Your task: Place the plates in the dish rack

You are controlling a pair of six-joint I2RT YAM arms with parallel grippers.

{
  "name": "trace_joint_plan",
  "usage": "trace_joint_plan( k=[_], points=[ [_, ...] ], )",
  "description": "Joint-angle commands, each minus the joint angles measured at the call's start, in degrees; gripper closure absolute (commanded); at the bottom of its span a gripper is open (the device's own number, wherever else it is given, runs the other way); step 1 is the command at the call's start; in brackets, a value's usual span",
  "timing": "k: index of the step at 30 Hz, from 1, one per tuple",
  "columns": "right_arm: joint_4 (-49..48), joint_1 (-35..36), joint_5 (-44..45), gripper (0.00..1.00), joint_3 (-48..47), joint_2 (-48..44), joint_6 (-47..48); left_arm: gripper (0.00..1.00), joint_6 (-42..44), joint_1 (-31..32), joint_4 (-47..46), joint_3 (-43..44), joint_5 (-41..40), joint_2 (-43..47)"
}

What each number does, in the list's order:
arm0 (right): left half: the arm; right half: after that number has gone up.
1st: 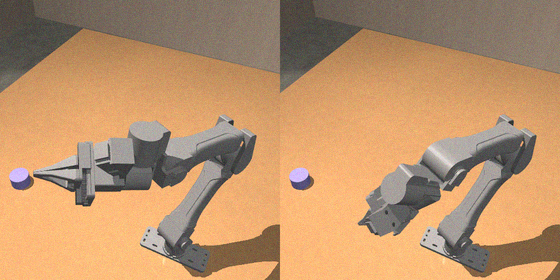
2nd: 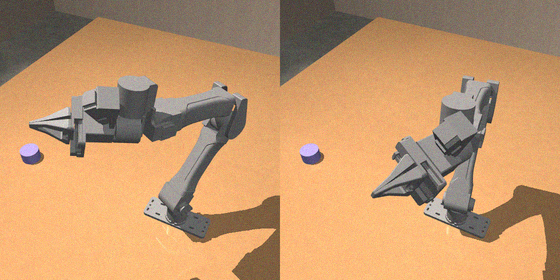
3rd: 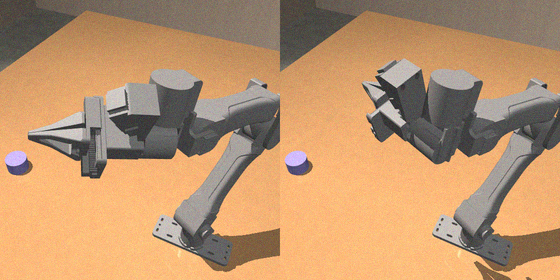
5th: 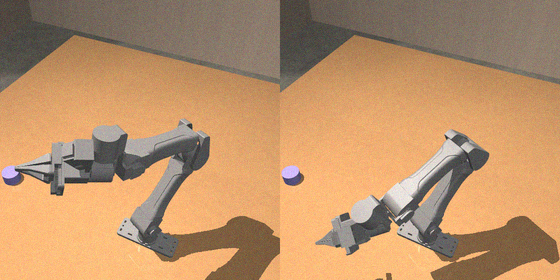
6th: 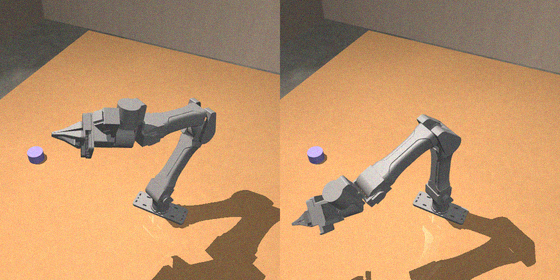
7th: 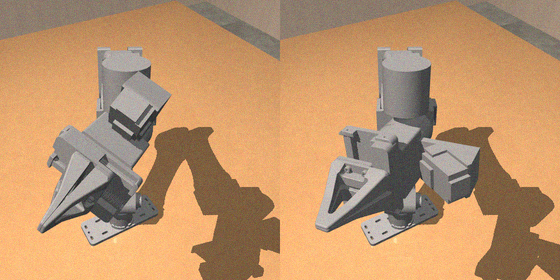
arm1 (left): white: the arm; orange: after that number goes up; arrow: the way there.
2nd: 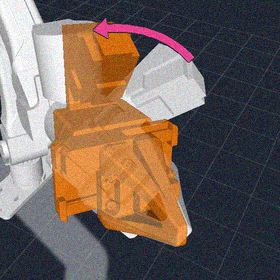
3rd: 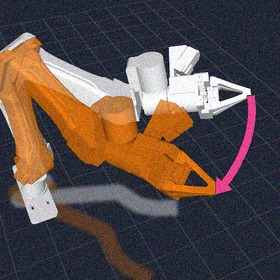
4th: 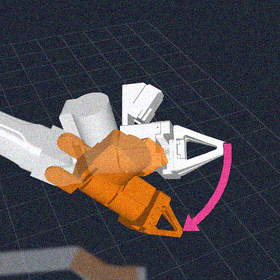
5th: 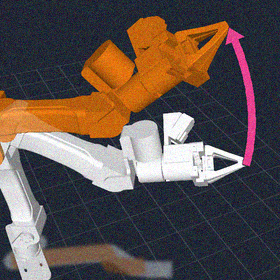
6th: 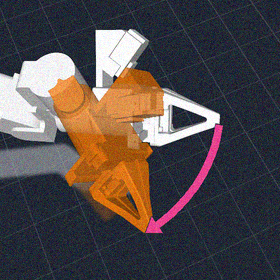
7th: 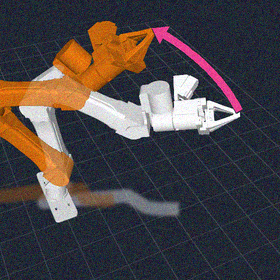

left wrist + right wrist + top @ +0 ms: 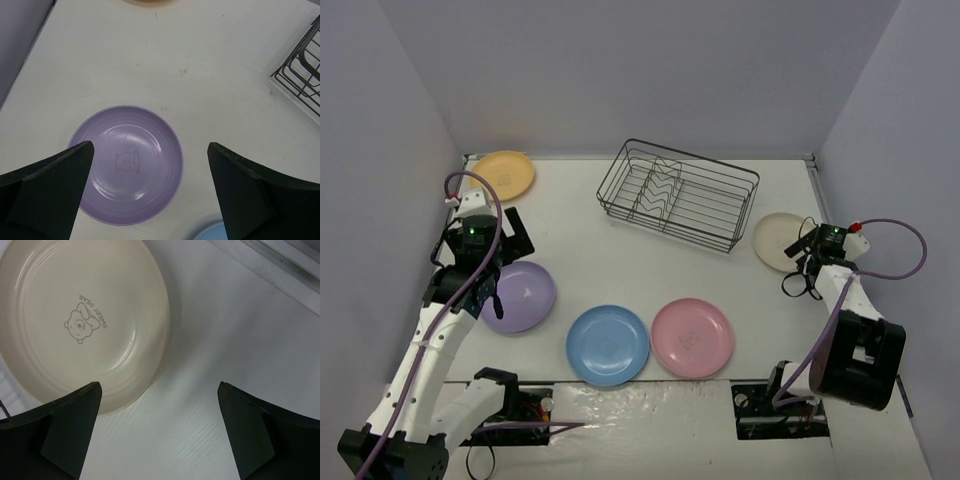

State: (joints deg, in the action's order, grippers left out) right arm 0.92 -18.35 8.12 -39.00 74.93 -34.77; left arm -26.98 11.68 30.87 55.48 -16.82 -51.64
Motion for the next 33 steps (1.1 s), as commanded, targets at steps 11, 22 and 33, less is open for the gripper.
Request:
trace_joint_plan(
  k=[11,22,33],
  points=[
    [-11.23,-1.98,0.70,0.27,-1.86,15.76,-5.34,0.03,1.44,0.10,-2.75,5.09,-1.35,-1.77],
    [-9.52,-3.36,6.15,1.00,-3.08,14.50,-6.83,0.03,1.65,-0.04,-4.10,7.19,0.30,-6.07],
    [-2.39,6.26,31.22,1.00,-22.84,-4.17,10.82,0.03,3.33,-0.24,-5.16,10.66,-0.72,-9.72]
  ],
)
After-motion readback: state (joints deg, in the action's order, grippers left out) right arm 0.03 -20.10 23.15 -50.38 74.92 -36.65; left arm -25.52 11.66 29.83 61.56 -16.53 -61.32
